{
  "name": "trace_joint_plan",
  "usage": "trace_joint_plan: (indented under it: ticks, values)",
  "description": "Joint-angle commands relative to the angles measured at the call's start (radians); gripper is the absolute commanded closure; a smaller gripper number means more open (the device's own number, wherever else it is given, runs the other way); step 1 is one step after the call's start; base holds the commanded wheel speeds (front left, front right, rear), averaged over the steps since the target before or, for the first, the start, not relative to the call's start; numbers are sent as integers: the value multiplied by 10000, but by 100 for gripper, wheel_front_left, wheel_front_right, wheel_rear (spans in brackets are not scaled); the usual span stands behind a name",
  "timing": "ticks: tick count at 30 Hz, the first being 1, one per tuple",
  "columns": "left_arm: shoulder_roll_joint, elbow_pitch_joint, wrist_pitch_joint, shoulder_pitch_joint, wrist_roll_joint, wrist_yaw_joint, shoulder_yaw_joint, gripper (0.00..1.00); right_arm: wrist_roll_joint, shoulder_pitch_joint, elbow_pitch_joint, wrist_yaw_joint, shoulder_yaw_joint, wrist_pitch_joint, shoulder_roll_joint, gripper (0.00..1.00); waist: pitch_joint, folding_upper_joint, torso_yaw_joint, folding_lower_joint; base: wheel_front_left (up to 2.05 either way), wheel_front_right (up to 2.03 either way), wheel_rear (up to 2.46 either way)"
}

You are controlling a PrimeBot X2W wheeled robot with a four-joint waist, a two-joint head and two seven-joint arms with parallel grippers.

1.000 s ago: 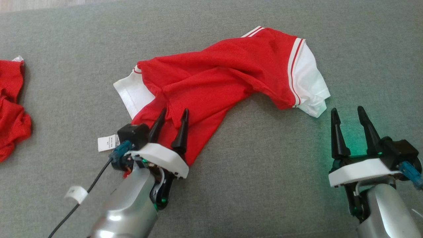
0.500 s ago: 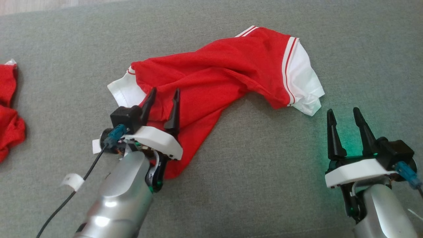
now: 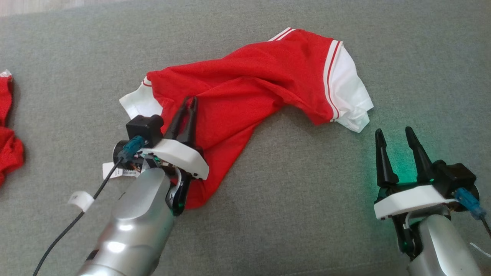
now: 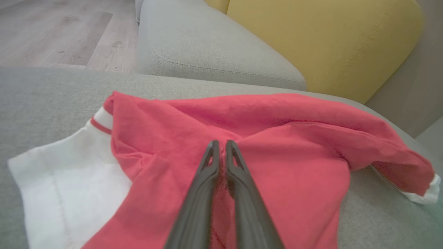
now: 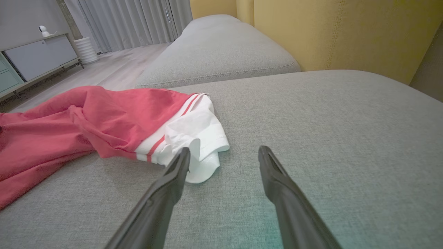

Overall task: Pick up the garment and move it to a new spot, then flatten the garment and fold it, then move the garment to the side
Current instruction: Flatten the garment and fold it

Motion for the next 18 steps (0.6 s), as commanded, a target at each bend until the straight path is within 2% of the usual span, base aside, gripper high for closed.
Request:
trace_joint_plan:
  ticks: [1, 7, 11, 18]
  values:
    - [120, -316, -121, -271, 125, -57, 335, 100, 81, -222, -216, 75, 228, -57, 20, 0, -42, 0, 38, 0, 0, 0, 0]
    - [112, -973, -121, -95, 437, -131, 545, 100, 108, -87, -64, 75, 92, -57, 47, 0, -380, 0, 329, 0, 0, 0, 0]
    - [104, -2378, -122, 330, 794, -173, 937, 100, 177, 146, 48, 75, -43, -57, 95, 0, -894, 0, 765, 0, 0, 0, 0]
    - [95, -4941, -122, 1630, 1257, -222, 921, 100, 255, 668, 254, 75, -83, -57, 243, 0, -1965, 0, 1591, 0, 0, 0, 0]
